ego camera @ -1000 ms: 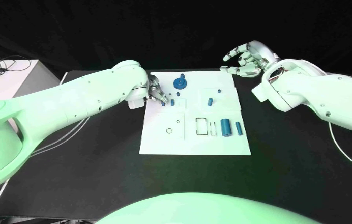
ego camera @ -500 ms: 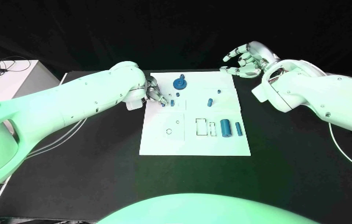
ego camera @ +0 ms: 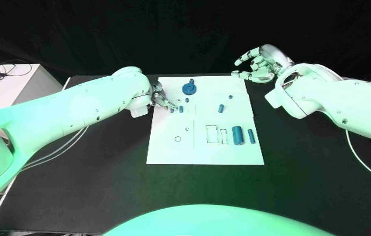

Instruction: Assemble the parts on the task board

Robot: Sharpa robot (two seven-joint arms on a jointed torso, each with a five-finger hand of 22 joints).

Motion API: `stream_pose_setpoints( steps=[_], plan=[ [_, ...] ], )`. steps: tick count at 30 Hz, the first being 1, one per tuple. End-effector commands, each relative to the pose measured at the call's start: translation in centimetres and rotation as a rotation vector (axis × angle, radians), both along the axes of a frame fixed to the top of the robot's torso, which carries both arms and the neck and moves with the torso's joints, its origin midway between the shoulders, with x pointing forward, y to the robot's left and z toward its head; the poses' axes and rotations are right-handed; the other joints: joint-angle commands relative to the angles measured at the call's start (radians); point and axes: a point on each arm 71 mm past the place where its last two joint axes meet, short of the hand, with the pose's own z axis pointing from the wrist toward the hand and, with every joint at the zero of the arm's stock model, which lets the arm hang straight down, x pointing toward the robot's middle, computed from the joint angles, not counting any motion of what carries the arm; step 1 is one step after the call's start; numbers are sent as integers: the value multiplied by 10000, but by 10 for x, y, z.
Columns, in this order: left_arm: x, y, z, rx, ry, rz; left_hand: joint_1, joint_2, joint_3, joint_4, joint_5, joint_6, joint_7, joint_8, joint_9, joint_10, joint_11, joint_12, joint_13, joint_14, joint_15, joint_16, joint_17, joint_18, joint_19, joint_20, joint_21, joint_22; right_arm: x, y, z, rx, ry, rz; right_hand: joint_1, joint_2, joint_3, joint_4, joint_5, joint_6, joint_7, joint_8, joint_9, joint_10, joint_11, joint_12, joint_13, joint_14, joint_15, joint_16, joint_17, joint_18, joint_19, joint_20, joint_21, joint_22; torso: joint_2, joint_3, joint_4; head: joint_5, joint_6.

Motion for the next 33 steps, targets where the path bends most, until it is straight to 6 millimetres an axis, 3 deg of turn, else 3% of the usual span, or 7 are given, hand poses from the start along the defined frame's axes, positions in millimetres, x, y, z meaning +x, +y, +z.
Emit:
stream_pose_setpoints(
  steps=[1, 11, 14, 16, 20, 22, 33],
  plan=[
    [0, 0, 1, -493, -175, 271, 8, 277, -585, 7, -155, -345, 120, -234, -143, -335, 125, -189, -407, 1061, 162, 33, 2635, -37, -121, 68, -105, -160, -1, 1, 0, -36, -91, 135, -93, 9, -8, 32, 29, -58, 14, 69, 10, 5, -27, -44, 1623, 1024, -51, 43, 2635, 22, 360, -24, -35, 1029, -14, 6, 9, -10, 10],
    [-2, 2, 13, -1924, -207, 350, 751, 830, -912, -16, 50, -937, 451, -697, -659, -769, 417, -280, -844, 1010, 427, -42, 2509, 32, -296, 311, -278, -448, -1, 0, -1, -41, -81, 113, -86, 11, -5, 29, 44, -63, 15, 71, 10, 9, -26, -40, 1627, 1024, -51, 43, 2635, 20, 363, -24, -28, 1035, -2, 3, -1, -9, 60],
    [-1, -2, 21, -3217, -679, 175, 1496, 910, -199, -9, 103, -1162, 561, -835, -889, -2134, 525, -1108, -2292, 566, 529, -629, 1576, 285, -999, 412, -1003, -1650, -1, 0, -1, -40, -81, 106, -86, 11, -5, 29, 44, -63, 15, 71, 10, 9, -26, -40, 1627, 1024, -51, 43, 2635, 20, 363, -24, -28, 1035, -7, 9, 4, -28, 83],
    [0, -4, 26, -3992, -1171, 18, 1966, 750, 624, -14, 120, -1326, 621, -921, -1066, -3152, 577, -1793, -3316, 316, 577, -885, 1183, 361, -1268, 459, -1293, -2046, -1, 0, -1, -39, -83, 103, -86, 11, -5, 29, 44, -63, 15, 71, 10, 9, -26, -40, 1627, 1024, -51, 43, 2635, 20, 363, -24, -28, 1035, -12, 16, 11, -38, 116],
    [4, -9, 35, -4885, -2318, -334, 2828, 40, 2840, -74, 31, -1588, 1014, -1265, -1670, -4075, 902, -2978, -4291, -1800, 924, -2883, -1543, 1081, -3793, 760, -4142, -5906, -1, -1, -1, -35, -94, 98, -86, 11, -5, 29, 44, -63, 15, 71, 10, 9, -26, -40, 1627, 1024, -51, 43, 2635, 20, 363, -24, -28, 1035, -9, 19, 15, -39, 173],
    [5, -13, 38, -5058, -3040, -640, 3157, -192, 3369, -208, -15, -1719, 1069, -1387, -1874, -4299, 1019, -3389, -4658, -2253, 986, -3218, -2042, 1156, -4110, 843, -4610, -6418, -1, -1, -1, -30, -106, 94, -86, 11, -5, 29, 44, -63, 15, 71, 10, 9, -26, -40, 1627, 1024, -51, 43, 2635, 20, 363, -24, -28, 1035, -9, 19, 15, -43, 251],
    [6, -33, 33, -3933, -5876, -2671, 3616, -744, 3928, -1105, -258, -1557, 1103, -1965, -2889, -4592, 1160, -5129, -6324, -3428, 1102, -3834, -3636, 1166, -4427, 941, -4638, -6326, 0, 0, -1, 11, -148, 103, -78, 17, 2, 25, 66, -67, 15, 78, 10, -16, -27, -63, 1603, 1024, -51, 43, 2635, 24, 356, -24, -49, 1020, -3, 27, -31, -51, 455]
  ],
)
